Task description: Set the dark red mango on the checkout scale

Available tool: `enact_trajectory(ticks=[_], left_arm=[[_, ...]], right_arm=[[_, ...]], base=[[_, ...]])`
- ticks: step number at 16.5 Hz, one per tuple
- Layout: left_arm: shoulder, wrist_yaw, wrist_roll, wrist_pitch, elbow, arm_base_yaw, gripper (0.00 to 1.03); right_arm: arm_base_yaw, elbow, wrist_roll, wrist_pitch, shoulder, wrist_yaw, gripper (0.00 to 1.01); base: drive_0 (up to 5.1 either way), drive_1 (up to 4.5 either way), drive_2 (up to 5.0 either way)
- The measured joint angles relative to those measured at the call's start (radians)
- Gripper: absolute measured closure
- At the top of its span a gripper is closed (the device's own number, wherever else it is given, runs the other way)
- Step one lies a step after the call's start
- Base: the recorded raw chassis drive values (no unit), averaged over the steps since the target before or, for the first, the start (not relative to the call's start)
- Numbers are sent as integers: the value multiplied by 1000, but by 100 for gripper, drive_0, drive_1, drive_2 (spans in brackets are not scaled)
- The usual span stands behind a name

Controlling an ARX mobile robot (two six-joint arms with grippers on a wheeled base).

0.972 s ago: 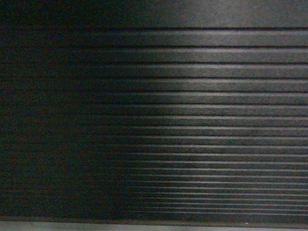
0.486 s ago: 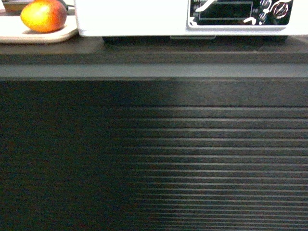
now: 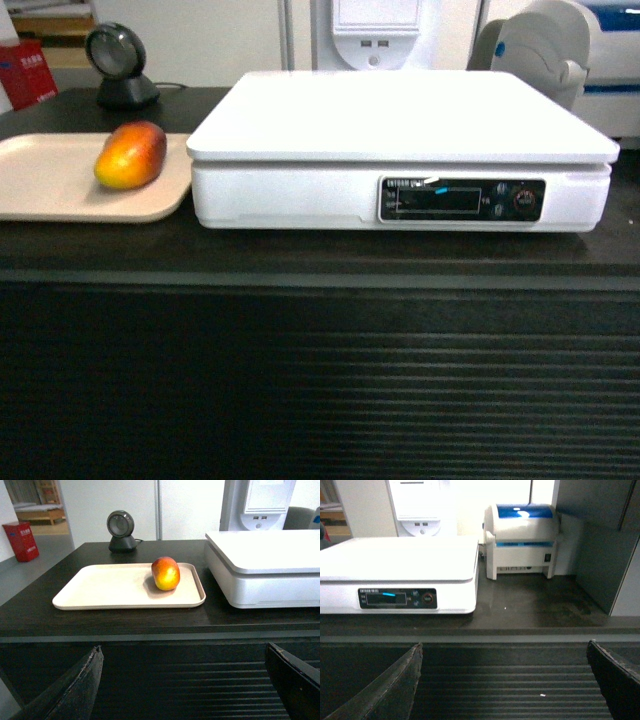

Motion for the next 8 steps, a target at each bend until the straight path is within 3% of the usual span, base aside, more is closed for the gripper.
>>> enact_trajectory(ticks=[8], left_arm=[[0, -1, 0, 3, 0, 0, 5]], right_arm=[[0, 0, 0, 0, 0, 0, 3]], base=[[0, 0, 0]])
